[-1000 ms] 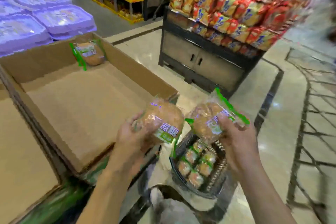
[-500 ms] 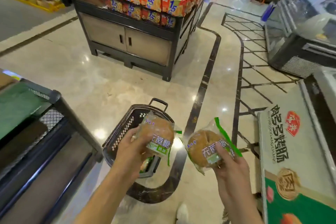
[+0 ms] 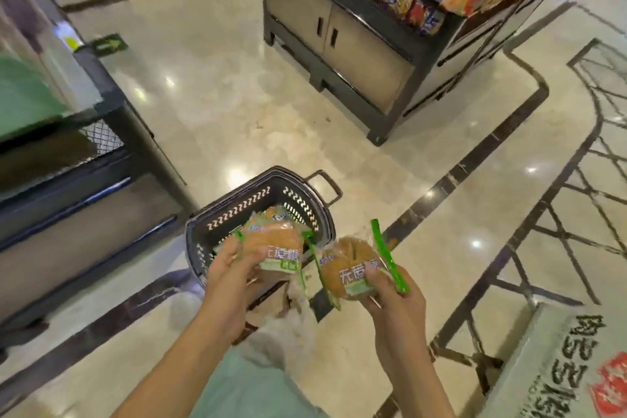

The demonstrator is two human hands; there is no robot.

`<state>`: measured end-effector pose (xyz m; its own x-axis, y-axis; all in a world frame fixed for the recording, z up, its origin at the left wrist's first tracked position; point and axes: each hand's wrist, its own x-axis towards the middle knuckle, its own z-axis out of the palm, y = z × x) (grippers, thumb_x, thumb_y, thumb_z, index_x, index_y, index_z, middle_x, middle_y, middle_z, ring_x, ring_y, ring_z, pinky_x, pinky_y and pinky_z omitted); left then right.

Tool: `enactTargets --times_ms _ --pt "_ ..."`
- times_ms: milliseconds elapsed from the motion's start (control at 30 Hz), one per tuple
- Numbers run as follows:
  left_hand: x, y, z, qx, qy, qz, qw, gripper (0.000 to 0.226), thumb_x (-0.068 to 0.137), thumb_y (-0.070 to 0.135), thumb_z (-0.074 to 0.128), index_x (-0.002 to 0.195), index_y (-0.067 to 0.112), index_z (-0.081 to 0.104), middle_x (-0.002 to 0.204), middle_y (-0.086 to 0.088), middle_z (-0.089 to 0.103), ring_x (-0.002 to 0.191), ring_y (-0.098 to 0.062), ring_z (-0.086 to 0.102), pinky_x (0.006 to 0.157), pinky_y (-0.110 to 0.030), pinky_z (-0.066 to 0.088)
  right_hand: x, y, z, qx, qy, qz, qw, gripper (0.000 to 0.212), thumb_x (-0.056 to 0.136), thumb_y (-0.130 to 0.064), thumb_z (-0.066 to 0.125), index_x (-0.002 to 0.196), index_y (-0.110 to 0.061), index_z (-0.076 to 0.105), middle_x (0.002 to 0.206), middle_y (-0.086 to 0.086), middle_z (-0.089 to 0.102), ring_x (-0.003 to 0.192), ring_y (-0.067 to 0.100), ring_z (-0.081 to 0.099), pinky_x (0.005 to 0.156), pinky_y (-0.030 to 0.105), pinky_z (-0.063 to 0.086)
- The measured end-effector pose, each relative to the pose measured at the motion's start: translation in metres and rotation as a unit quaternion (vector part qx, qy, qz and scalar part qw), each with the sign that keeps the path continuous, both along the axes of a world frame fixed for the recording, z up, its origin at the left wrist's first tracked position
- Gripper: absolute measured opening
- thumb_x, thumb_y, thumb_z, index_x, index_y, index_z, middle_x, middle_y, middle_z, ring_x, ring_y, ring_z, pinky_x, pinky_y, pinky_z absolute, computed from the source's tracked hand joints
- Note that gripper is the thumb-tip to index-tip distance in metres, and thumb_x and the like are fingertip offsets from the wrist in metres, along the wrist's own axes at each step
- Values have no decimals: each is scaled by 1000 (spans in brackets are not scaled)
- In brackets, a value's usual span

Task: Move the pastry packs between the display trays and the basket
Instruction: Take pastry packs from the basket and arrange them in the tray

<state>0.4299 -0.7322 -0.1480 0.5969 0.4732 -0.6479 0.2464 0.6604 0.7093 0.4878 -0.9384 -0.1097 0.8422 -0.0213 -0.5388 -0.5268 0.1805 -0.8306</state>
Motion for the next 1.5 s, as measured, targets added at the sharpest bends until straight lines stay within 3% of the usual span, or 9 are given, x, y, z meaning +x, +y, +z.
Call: enactTargets --times_ms 133,267,433,633,733,900,1033,1300,1500 --pt "54 9 -29 -16 23 120 992 30 87 3 71 113 11 59 102 -10 76 92 -34 70 58 -26 58 88 27 -18 -54 -14 115 992 23 85 -6 73 107 -4 68 96 17 75 87 33 73 67 34 59" --pt "107 20 -64 -20 47 180 982 38 87 5 74 118 17 57 113 -13 74 91 -25 74 63 -29 60 174 54 -45 -132 -38 212 968 27 87 -9 75 112 -12 67 97 16 74 91 38 71 81 55 57" --pt "152 42 -122 -21 82 251 964 51 89 -2 71 132 15 50 117 -8 68 86 -9 74 65 -28 61 247 96 -122 -210 -31 352 912 28 88 -5 74 108 -24 68 93 0 75 86 19 71 77 44 58" --pt "172 62 -250 1 171 324 931 58 89 4 74 139 7 45 131 -16 64 113 -30 68 88 -54 59 286 140 -296 -291 47 463 836 40 87 -19 75 123 -14 62 110 6 71 99 22 68 88 42 57" --pt "181 64 -326 20 208 354 912 52 90 2 72 135 8 47 123 -14 68 107 -28 71 77 -42 63 294 157 -398 -314 77 492 808 32 89 -19 74 118 -19 60 108 3 68 97 20 63 81 28 46" --pt "188 70 -454 30 238 363 900 45 91 3 71 130 12 50 122 -15 68 96 -24 67 73 -35 60 284 165 -549 -338 159 441 816 46 82 -31 72 124 -19 59 109 6 69 104 29 65 97 50 52" --pt "201 72 -519 39 225 355 907 51 90 -1 70 134 4 45 115 -14 67 93 -23 67 73 -36 60 277 163 -610 -368 176 463 787 41 92 -20 62 131 -19 52 116 8 66 109 28 62 100 45 50" --pt "203 78 -557 34 217 318 922 65 86 7 78 141 13 44 126 -12 67 105 -28 72 87 -55 59 266 168 -618 -506 74 561 651 59 94 -26 62 141 -10 30 140 17 41 120 38 51 91 43 43" --pt "199 92 -548 24 231 296 927 60 87 8 77 138 16 47 115 -3 72 95 -18 75 78 -39 63 264 176 -608 -480 -218 690 496 71 88 -33 71 148 -17 36 154 17 34 138 36 38 111 50 39"
